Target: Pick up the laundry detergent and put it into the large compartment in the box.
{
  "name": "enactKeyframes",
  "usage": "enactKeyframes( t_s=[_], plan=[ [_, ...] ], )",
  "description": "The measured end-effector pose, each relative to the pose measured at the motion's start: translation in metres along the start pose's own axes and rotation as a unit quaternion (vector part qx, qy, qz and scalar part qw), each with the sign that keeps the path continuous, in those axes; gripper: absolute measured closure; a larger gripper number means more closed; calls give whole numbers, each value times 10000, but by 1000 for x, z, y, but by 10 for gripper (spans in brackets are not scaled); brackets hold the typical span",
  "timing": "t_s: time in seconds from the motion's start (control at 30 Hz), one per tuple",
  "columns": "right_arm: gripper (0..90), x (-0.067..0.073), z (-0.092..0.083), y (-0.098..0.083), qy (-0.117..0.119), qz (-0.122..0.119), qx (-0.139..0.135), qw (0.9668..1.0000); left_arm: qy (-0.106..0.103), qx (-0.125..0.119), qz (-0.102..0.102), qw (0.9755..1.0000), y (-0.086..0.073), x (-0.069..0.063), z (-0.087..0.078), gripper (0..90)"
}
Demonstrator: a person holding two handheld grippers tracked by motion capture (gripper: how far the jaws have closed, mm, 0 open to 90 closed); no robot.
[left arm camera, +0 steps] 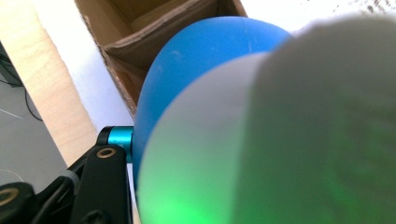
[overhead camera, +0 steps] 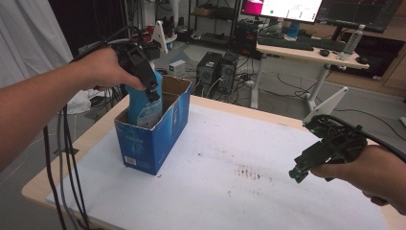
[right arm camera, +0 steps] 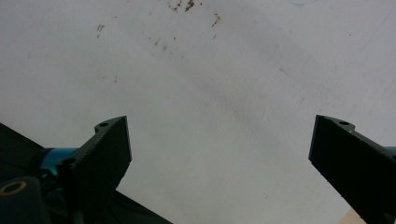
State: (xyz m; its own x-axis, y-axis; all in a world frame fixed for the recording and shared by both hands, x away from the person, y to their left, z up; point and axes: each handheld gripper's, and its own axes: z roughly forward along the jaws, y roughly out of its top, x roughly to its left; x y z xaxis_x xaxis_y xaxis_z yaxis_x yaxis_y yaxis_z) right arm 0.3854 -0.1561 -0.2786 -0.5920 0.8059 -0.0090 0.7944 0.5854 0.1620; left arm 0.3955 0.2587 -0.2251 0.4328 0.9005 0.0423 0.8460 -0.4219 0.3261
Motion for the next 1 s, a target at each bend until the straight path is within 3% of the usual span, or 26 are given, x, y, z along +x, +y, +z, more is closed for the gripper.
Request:
enactKeyframes(
  t_s=[0.7,1.0],
  plan=[
    [49,-3,1,-2,6,7,-5,10000,-141,109,148,9997,-11,1,41,434],
    [49,-2,4,-2,25,1,10,10000,-271,146,296,9991,-17,2,48,434]
  ],
)
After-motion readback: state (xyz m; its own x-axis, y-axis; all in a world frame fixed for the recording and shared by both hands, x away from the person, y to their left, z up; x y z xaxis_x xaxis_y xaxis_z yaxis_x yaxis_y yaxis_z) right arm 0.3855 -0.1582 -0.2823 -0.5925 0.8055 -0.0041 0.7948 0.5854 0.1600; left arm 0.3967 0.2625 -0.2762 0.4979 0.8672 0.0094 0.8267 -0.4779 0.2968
